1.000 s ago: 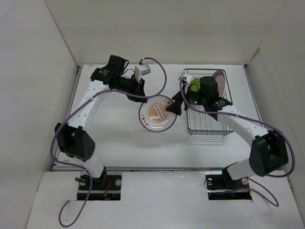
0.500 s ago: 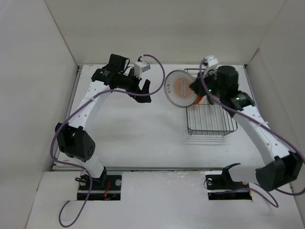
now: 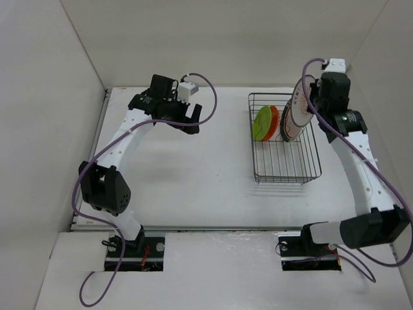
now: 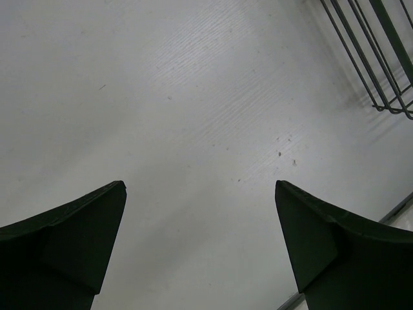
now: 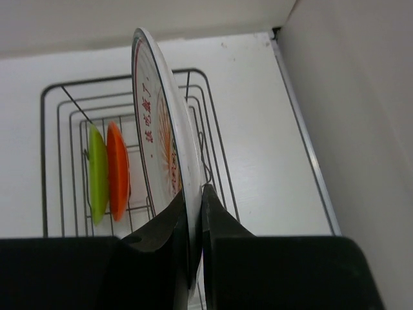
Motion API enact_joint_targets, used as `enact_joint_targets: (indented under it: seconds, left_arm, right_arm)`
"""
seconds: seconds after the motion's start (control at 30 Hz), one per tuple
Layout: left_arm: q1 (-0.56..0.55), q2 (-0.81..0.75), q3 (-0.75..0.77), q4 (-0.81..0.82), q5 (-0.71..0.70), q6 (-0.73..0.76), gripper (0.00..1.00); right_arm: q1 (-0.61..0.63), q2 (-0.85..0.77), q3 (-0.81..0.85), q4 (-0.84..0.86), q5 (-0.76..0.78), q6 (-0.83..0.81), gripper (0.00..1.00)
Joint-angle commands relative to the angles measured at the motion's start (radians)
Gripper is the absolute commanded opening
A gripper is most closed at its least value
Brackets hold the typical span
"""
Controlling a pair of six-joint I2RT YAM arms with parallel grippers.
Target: Load the plates into the dish rack
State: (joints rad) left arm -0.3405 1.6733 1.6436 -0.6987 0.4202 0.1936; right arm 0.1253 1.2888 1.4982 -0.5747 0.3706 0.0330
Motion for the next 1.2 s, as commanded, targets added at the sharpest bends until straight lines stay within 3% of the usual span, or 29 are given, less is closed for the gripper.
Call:
enact_joint_targets:
  seconds: [0.0, 0.67, 0.77, 0.83, 0.9, 0.93, 1.13, 1.17]
  left_arm:
    - [-0.005, -0.038, -0.019, 0.022, -0.027, -0.017, 1.00]
    - [-0.005, -0.067, -0.047, 0.031, -0.018, -0.008, 1.00]
    - [-0.005, -0.076, -0.056, 0.031, -0.018, 0.001, 1.00]
    - [-0.005, -0.076, -0.056, 0.031, -0.018, 0.001, 1.00]
    - [-0.005, -0.086, -0.056, 0.031, -0.018, 0.001, 1.00]
    - [-0.005, -0.086, -0.056, 0.031, -0.018, 0.001, 1.00]
    - [0.024, -0.086, -0.047, 0.031, -0.018, 0.001, 1.00]
    - [0.035, -0.086, -0.047, 0.031, -0.018, -0.008, 1.00]
  right_arm:
    - [0.014, 0.049, 0.008, 0.042, 0.014, -0.004, 0.00]
    - [0.071, 0.359, 0.085, 0.099, 0.033, -0.004, 0.00]
    - [0.091, 0.380, 0.094, 0.090, 0.045, -0.004, 0.14]
    - [0.091, 0.380, 0.103, 0.090, 0.054, -0.004, 0.28]
    - [0.091, 0.391, 0.123, 0.078, 0.064, -0.004, 0.28]
    - [0.091, 0.391, 0.123, 0.069, 0.073, -0.004, 0.35]
    - [0.091, 0.371, 0.236, 0.000, 0.106, -0.016, 0.35]
    - [0.091, 0.371, 0.256, -0.019, 0.119, -0.016, 0.43]
